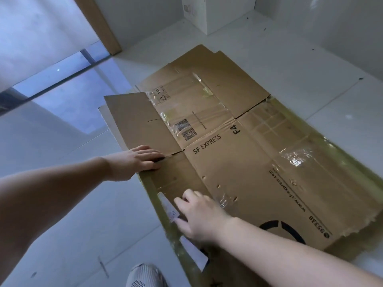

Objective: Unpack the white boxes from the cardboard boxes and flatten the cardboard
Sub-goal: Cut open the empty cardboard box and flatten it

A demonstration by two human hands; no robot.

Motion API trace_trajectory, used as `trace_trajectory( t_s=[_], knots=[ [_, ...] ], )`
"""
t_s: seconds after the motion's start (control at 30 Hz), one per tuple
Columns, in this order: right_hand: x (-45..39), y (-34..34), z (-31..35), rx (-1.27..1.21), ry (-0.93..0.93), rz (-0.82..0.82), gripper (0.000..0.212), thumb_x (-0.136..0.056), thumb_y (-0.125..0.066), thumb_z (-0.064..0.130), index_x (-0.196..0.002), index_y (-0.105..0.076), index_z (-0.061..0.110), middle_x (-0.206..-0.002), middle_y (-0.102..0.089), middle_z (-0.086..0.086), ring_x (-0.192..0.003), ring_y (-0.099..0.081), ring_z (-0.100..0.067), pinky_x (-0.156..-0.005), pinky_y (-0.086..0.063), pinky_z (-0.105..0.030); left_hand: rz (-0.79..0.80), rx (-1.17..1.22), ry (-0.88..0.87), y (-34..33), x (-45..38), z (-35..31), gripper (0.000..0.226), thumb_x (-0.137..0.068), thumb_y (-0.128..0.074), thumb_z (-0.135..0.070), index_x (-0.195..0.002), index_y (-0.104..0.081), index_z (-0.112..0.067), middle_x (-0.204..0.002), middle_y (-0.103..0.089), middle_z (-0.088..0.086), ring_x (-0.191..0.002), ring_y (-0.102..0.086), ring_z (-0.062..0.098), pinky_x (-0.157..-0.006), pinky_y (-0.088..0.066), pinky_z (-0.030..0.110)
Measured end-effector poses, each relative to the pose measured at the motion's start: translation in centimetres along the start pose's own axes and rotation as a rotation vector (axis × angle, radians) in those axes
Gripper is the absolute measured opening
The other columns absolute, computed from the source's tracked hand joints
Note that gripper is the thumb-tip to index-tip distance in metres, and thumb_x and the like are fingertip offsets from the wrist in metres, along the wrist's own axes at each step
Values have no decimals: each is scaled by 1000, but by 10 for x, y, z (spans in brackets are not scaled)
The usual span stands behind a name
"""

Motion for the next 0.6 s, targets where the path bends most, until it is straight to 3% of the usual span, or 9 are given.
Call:
trace_trajectory(
  t_s=[0.1, 0.17, 0.2, 0.27, 0.33, 0.37, 0.6],
  knots=[
    [-6, 0, -56, 246, -105, -28, 66, -100, -32, 45, -150, -13, 8, -157, -2, -21, -145, 0, -36, -118, -8, -47, 42, 77, -21, -7, -9, -8, 84, -51, -46, 5, -130, -44, -23, -143, -46, 8, -125, -48, 33, -102, -43, 50],
    [-8, -9, -79, 289, -142, -27, 72, -99, -23, 52, -152, 2, 11, -157, 18, -19, -144, 19, -32, -117, 8, -44, 3, 95, 39, -6, -34, -15, 80, -60, -43, -4, -138, -43, -21, -147, -42, 8, -133, -42, 29, -110, -35, 47],
    [-8, -16, -85, 301, -140, -44, 73, -97, -19, 55, -152, 2, 11, -156, 19, -19, -143, 23, -31, -116, 12, -44, -38, 109, 110, -4, -50, -17, 74, -71, -39, -12, -145, -37, -20, -153, -34, 7, -140, -31, 25, -116, -25, 43],
    [-7, -26, -90, 345, -126, -59, 76, -93, -18, 57, -151, -17, 7, -157, 0, -22, -144, 9, -32, -117, 6, -47, -101, 161, 297, -2, -86, -15, 66, -89, -21, -35, -152, -17, -19, -160, -9, 4, -147, -5, 18, -120, -2, 37],
    [-7, -37, -95, 345, -125, -54, 77, -88, -29, 59, -142, -40, 5, -151, -28, -24, -143, -19, -35, -111, -13, -50, -79, 195, 465, -4, -119, -13, 68, -95, -15, -52, -153, -5, -19, -161, 5, 3, -147, 10, 18, -119, 7, 38],
    [-7, -42, -97, 331, -120, -52, 78, -87, -32, 60, -140, -43, 4, -150, -32, -23, -142, -25, -35, -109, -17, -50, -70, 214, 522, -8, -131, -11, 69, -96, -17, -56, -153, -3, -19, -160, 8, 3, -147, 12, 19, -119, 8, 40],
    [-9, -51, -107, 348, -55, -59, 79, -87, -33, 62, -140, -42, 4, -151, -30, -21, -142, -26, -36, -111, -14, -51, 45, 192, 616, -38, -151, -10, 76, -94, -15, -63, -151, 12, -21, -158, 20, 4, -144, 23, 22, -116, 14, 46]
  ],
)
Point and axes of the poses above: each hand's wrist, its own x-axis away from the middle knuckle, its own y-axis out of the back of the hand, z = x × y, the point moved 4 cm from there along -x, towards the middle knuckle
